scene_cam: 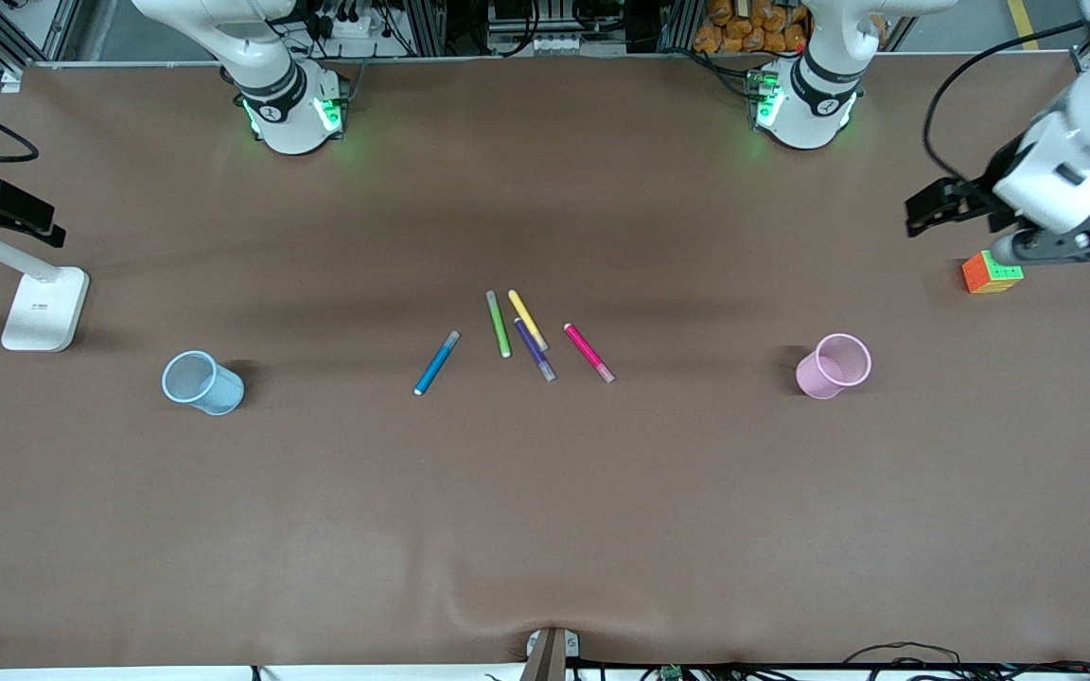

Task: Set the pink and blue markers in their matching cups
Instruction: 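Move the left gripper over the pink marker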

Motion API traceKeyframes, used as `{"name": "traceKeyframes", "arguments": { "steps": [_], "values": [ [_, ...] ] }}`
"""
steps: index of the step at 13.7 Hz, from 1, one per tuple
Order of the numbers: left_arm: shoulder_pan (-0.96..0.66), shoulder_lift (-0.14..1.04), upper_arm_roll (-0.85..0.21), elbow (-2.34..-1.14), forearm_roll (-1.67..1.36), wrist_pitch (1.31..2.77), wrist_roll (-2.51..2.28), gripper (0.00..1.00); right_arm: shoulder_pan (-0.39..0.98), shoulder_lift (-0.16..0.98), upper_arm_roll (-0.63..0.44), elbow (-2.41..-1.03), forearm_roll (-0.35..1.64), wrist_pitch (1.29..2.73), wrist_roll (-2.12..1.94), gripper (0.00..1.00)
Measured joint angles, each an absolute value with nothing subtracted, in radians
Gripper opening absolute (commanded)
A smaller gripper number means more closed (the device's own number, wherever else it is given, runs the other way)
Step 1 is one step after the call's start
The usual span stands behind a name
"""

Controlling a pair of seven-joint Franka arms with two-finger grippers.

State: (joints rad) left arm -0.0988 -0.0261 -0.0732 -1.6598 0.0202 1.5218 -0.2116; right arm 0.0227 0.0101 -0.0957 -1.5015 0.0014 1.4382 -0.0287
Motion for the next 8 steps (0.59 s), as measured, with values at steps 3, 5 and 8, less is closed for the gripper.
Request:
{"name": "traceKeyframes", "arguments": {
  "steps": [3, 5, 8],
  "values": [
    [-0.104, 0.015, -0.118, -1.66, 0.02, 1.548, -0.28, 1.0, 0.023, 0.01, -0.096, -1.501, 0.001, 1.438, -0.029, 1.0],
    [-0.104, 0.042, -0.142, -1.66, 0.02, 1.565, -0.317, 1.0, 0.023, 0.01, -0.096, -1.502, 0.001, 1.438, -0.029, 1.0],
    [-0.104, 0.079, -0.188, -1.66, 0.02, 1.596, -0.403, 1.0, 0.023, 0.01, -0.096, -1.502, 0.001, 1.438, -0.029, 1.0]
  ]
}}
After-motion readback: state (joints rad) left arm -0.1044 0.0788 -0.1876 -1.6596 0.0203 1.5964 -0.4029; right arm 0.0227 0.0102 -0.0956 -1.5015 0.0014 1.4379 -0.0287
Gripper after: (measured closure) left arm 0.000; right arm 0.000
